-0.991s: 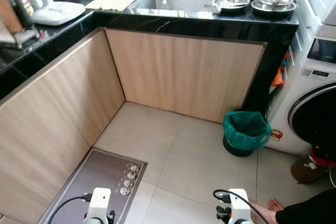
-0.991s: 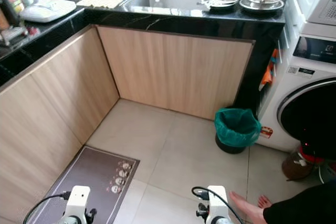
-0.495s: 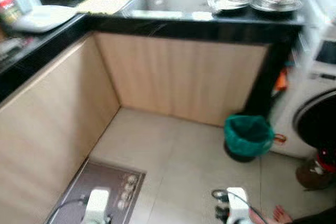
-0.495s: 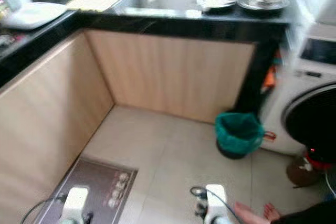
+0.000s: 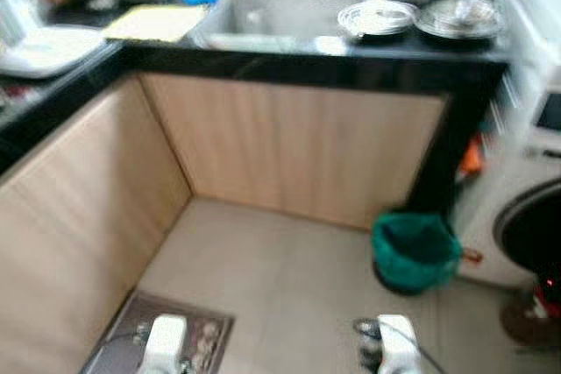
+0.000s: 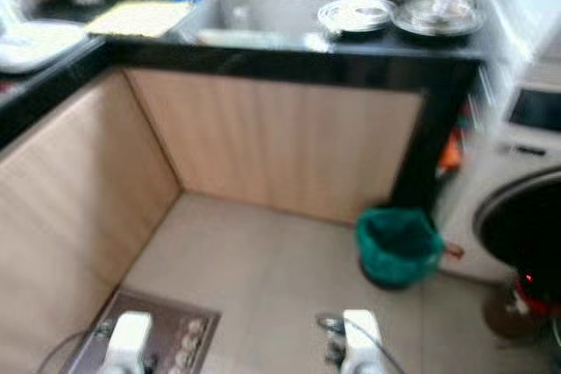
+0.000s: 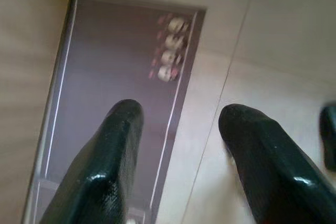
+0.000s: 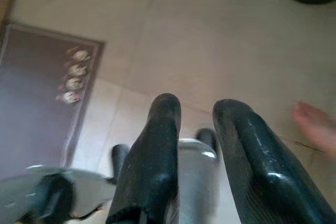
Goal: Kitchen organization
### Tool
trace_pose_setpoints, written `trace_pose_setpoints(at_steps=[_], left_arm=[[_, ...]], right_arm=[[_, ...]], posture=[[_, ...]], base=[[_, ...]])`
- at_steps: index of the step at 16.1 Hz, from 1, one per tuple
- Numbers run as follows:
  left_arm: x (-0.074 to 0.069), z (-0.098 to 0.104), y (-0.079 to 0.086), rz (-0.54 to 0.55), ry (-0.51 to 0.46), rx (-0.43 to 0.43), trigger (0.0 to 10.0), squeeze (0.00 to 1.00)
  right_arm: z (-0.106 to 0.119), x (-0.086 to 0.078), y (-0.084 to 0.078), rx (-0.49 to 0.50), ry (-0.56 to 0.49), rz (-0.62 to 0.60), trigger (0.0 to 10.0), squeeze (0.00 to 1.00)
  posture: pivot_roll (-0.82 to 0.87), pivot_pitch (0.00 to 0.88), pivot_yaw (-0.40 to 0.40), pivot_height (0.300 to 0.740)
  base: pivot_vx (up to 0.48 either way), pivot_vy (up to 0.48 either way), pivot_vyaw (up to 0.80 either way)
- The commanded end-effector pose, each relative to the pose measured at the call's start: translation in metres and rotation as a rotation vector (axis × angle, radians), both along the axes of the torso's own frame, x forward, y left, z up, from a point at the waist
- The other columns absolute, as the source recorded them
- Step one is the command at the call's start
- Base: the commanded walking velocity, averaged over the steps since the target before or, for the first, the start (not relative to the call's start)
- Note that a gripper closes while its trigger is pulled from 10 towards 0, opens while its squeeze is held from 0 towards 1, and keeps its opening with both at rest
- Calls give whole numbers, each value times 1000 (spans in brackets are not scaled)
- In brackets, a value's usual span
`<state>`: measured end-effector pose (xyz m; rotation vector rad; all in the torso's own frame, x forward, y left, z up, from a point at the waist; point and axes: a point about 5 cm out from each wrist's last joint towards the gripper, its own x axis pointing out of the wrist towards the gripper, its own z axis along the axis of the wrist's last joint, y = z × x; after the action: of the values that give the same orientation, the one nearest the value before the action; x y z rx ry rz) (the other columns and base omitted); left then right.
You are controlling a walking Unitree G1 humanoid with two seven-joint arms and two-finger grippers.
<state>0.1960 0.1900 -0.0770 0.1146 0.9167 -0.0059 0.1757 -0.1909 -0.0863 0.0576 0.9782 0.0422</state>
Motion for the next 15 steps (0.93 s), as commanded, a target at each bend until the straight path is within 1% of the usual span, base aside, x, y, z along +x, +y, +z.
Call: trace_pose_setpoints(at_steps=[1,9,10,15], left_arm=[[-6,-2,13,3,27,33,10000,0],[8,6,12,-9,-6,37,10000,0],[10,7,13,-6,-15,38,10000,0],[12,10,21,15,-23,41,10000,0]], right_arm=[[2,6,9,16,-15,19,10000,0],[1,6,10,17,-9,37,10000,0],[2,7,11,16,-9,37,10000,0],[2,8,12,22,-10,30,10000,0]], posture=[[-178,0,91,740],[-174,0,98,740],[-171,0,98,740],[-161,0,101,740]], base=[[371,0,0],[375,0,0],[382,0,0],[384,0,0]])
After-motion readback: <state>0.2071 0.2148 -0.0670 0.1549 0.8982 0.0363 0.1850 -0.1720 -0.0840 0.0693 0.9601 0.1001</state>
